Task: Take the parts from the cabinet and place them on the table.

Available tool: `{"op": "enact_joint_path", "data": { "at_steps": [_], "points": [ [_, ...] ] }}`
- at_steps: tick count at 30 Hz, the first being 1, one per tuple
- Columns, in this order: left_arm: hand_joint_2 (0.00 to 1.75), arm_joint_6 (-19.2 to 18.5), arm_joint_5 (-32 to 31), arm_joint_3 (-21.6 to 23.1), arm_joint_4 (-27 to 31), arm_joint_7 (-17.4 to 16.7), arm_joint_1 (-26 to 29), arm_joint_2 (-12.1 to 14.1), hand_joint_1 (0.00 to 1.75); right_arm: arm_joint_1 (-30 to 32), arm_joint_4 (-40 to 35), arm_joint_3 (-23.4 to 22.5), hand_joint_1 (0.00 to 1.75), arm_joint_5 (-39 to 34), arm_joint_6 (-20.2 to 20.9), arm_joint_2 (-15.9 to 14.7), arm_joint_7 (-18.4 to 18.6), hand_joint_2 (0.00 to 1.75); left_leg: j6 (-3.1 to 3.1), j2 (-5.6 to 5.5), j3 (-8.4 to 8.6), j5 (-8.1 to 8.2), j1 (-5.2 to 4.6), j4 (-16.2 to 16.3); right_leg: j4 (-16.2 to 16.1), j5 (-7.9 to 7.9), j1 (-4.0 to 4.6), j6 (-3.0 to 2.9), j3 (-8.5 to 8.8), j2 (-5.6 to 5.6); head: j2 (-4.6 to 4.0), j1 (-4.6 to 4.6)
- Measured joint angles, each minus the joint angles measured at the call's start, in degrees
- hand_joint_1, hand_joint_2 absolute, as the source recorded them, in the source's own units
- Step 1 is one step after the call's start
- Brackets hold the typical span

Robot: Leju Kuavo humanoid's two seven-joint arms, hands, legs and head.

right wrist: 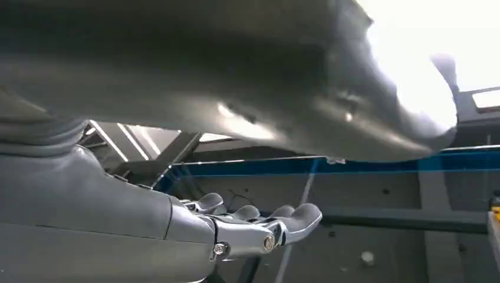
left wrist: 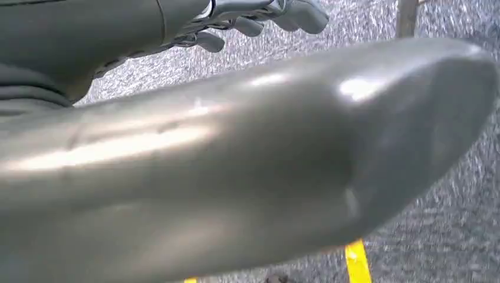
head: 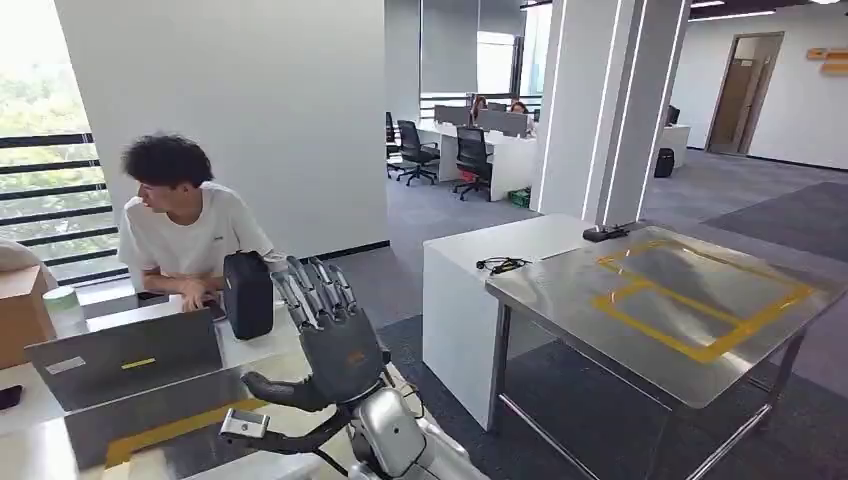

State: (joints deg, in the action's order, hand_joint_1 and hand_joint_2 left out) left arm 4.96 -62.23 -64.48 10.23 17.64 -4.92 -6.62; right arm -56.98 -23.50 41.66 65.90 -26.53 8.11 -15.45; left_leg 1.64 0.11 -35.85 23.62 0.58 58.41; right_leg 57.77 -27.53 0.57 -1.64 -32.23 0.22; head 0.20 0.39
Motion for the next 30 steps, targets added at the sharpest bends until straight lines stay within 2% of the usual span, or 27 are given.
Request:
{"op": "enact_joint_path", "data": {
  "at_steps": [1,2,4,5,6,7,8,9,10,11,12,15,16,17,18,19,20,21,22,23,24,25,26,27,28,30],
  "points": [
    [0.00,0.1,0.0,0.0,0.0,0.0,0.0,0.0,0.00,0.0,-0.1,-0.1,0.00,-0.3,0.0,0.0,-0.2,0.00,0.13,-0.08,-0.53,0.61,0.23,0.7,-0.6,0.67,-0.39,-0.03,0.16,-0.22,0.00,0.07],
    [0.00,0.1,0.0,-0.1,-0.1,0.0,0.1,-0.2,0.00,-0.1,-0.2,-0.2,0.00,-0.5,0.1,-0.1,-0.2,0.00,0.29,-0.09,-1.45,2.79,0.18,2.8,-0.8,1.00,-0.56,-0.56,-0.01,-0.18,0.00,-0.29],
    [0.00,0.2,0.0,-0.2,-0.1,0.0,0.1,-0.2,0.00,0.1,-0.2,-0.4,0.00,-0.8,0.2,-0.3,-0.6,0.00,0.83,-0.09,-4.75,7.69,0.38,11.5,-0.7,1.40,-0.63,-0.56,-0.62,-0.20,0.00,-0.37],
    [0.00,0.2,0.0,-0.3,-0.1,0.0,0.1,-0.2,0.00,0.2,-0.2,-0.4,0.00,-1.0,0.2,-0.5,-0.8,0.00,1.02,-0.09,-6.22,9.29,0.39,15.3,-0.5,1.52,-0.65,-0.53,-0.96,-0.23,0.00,-0.37],
    [0.00,0.2,0.1,-0.3,-0.1,0.0,0.2,-0.2,0.00,0.3,-0.2,-0.4,0.00,-1.0,0.2,-0.7,-0.9,0.00,1.14,-0.08,-6.86,9.78,0.40,17.3,-0.3,1.63,-0.68,-0.42,-1.33,-0.24,0.00,-0.42],
    [0.00,0.2,0.2,-0.4,-0.1,0.1,0.3,-0.2,0.00,0.4,-0.2,-0.4,0.00,-1.1,0.2,-0.7,-0.9,0.00,1.23,-0.07,-6.06,8.89,0.47,16.5,-0.1,1.70,-0.78,-0.31,-1.64,-0.23,0.00,-0.44],
    [0.00,0.2,0.2,-0.4,-0.1,0.1,0.3,-0.2,0.00,0.4,-0.2,-0.4,0.00,-1.1,0.1,-0.8,-0.8,0.00,1.31,-0.07,-3.85,7.00,0.55,13.0,0.2,1.75,-0.88,-0.19,-1.88,-0.23,0.00,-0.46],
    [0.00,0.2,0.2,-0.4,-0.1,0.2,0.2,-0.1,0.00,0.4,-0.2,-0.4,0.00,-1.1,0.0,-0.9,-0.7,0.00,1.45,-0.04,-0.82,4.79,0.69,7.9,0.5,1.75,-1.03,-0.03,-2.12,-0.23,0.00,-0.48],
    [0.00,0.2,0.2,-0.4,-0.1,0.2,0.2,0.0,0.00,0.3,-0.2,-0.5,0.00,-1.1,-0.1,-0.9,-0.5,0.00,1.63,-0.02,2.14,3.30,0.93,2.7,1.0,1.63,-1.13,0.36,-2.35,-0.23,0.00,-0.48],
    [0.00,0.2,0.2,-0.4,-0.1,0.2,0.0,-0.1,0.00,0.3,-0.2,-0.6,0.00,-1.1,-0.1,-0.9,-0.3,0.00,1.49,-0.25,2.69,4.83,0.58,1.6,1.3,1.63,-0.78,0.87,-2.74,-0.20,0.00,-0.57],
    [0.00,0.2,0.1,-0.4,0.0,0.2,0.0,0.0,0.00,0.3,-0.3,-0.8,0.00,-1.1,0.0,-1.0,-0.1,0.00,0.43,-0.54,2.65,4.05,0.66,1.3,1.7,1.67,-0.69,1.11,-3.05,-0.12,0.00,-0.55],
    [0.00,0.0,0.0,-0.6,-0.1,0.2,0.0,0.0,0.00,0.3,-0.3,-1.0,0.00,-0.8,-0.1,-1.0,0.7,0.00,-0.76,-0.52,2.08,3.57,0.46,1.5,1.3,2.35,-0.76,2.09,-3.20,-0.04,0.00,-0.33],
    [0.00,0.0,-0.2,-0.7,-0.1,0.2,0.0,0.0,0.00,0.3,-0.3,-1.0,0.00,-0.5,-0.1,-1.2,0.9,0.00,-1.29,-0.38,1.88,3.22,0.69,1.4,1.7,1.88,-0.86,2.33,-3.46,-0.08,0.00,-0.35],
    [0.00,-0.1,-0.2,-0.7,0.0,0.3,0.0,0.0,0.00,0.3,-0.3,-1.2,0.00,-0.4,-0.1,-1.2,1.1,0.00,-1.67,-0.39,1.59,2.98,0.68,1.4,3.4,0.15,-0.89,2.59,-4.09,-0.09,0.00,-0.22],
    [0.00,-0.2,-0.3,-0.7,0.0,0.3,-0.1,0.1,0.00,0.3,-0.4,-1.4,0.00,-0.4,-0.1,-1.2,1.2,0.00,-2.04,-0.33,1.21,2.73,0.66,1.4,6.8,-2.36,-0.92,2.79,-5.51,-0.08,0.00,-0.15],
    [0.00,-0.2,-0.3,-0.7,0.0,0.4,-0.1,0.1,0.00,0.3,-0.5,-1.6,0.00,-0.4,-0.1,-1.3,1.2,0.00,-2.26,-0.29,0.72,2.43,0.56,1.5,11.9,-5.24,-0.94,3.00,-7.64,-0.08,0.00,-0.15],
    [0.00,-0.4,-0.3,-0.7,0.0,0.4,-0.1,0.1,0.00,0.4,-0.5,-1.6,0.00,-0.4,-0.1,-1.4,1.2,0.00,-2.36,-0.25,0.28,2.13,0.46,1.5,16.5,-7.30,-0.92,3.04,-9.38,-0.08,0.00,-0.13],
    [0.00,-0.4,-0.3,-0.8,0.0,0.4,-0.1,0.2,0.00,0.5,-0.5,-1.6,0.00,-0.4,-0.1,-1.5,1.2,0.00,-2.40,-0.24,-0.12,1.83,0.35,1.5,19.1,-8.16,-0.88,2.95,-10.22,-0.08,0.00,-0.13],
    [0.00,-0.4,-0.3,-0.8,0.0,0.4,-0.1,0.2,0.00,0.5,-0.5,-1.6,0.00,-0.3,0.0,-1.6,1.2,0.00,-2.41,-0.24,-0.50,1.50,0.25,1.5,18.9,-7.72,-0.82,2.74,-9.69,-0.08,0.00,-0.13],
    [0.00,-0.4,-0.3,-0.8,0.0,0.4,-0.1,0.2,0.00,0.5,-0.5,-1.7,0.00,-0.2,0.0,-1.7,1.3,0.00,-2.40,-0.28,-0.81,1.16,0.13,1.5,16.2,-6.35,-0.73,2.36,-7.87,-0.07,0.00,-0.09],
    [0.00,-0.4,-0.2,-0.8,0.0,0.5,-0.1,0.2,0.00,0.5,-0.5,-1.8,0.00,-0.1,0.0,-1.7,1.4,0.00,-2.39,-0.32,-1.08,0.88,-0.03,1.5,11.5,-4.48,-0.42,1.79,-4.96,-0.06,0.00,-0.07],
    [0.00,-0.4,-0.2,-0.8,0.0,0.5,-0.1,0.1,0.00,0.3,-0.6,-1.8,0.00,-0.1,0.0,-1.7,1.4,0.00,-2.27,-0.35,-1.29,0.52,-0.19,1.5,5.3,-2.51,-0.09,0.95,-1.11,-0.05,0.00,-0.07],
    [0.00,-0.4,-0.2,-0.8,0.0,0.5,-0.2,0.0,0.00,0.0,-0.8,-1.8,0.00,0.0,0.0,-1.7,1.4,0.00,-2.17,-0.29,-1.45,0.18,-0.10,1.5,1.2,-2.68,0.31,0.16,0.67,-0.06,0.00,-0.07],
    [0.00,-0.4,-0.2,-0.9,0.0,0.6,-0.2,0.0,0.00,0.0,-1.1,-1.9,0.00,0.0,0.0,-1.7,1.5,0.00,-1.71,-0.32,-1.50,-0.12,-0.34,1.4,1.1,-1.72,0.43,0.13,0.51,-0.22,0.00,-0.39],
    [0.00,-0.4,-0.2,-0.9,0.0,0.7,-0.2,0.0,0.00,-0.3,-1.1,-2.0,0.00,0.0,0.0,-1.7,1.7,0.00,-1.33,-0.23,-1.54,-0.36,-0.05,1.2,1.2,-1.47,0.62,0.20,0.37,-0.20,0.00,-0.12],
    [0.00,-0.4,-0.2,-0.9,0.0,0.7,-0.2,-0.1,0.00,-0.3,-1.2,-2.2,0.00,0.0,0.1,-1.8,1.8,0.00,-0.59,-0.19,-1.46,-1.06,0.13,0.7,0.9,-0.84,0.80,-0.23,0.17,-0.14,0.00,-0.11]
  ]
}}
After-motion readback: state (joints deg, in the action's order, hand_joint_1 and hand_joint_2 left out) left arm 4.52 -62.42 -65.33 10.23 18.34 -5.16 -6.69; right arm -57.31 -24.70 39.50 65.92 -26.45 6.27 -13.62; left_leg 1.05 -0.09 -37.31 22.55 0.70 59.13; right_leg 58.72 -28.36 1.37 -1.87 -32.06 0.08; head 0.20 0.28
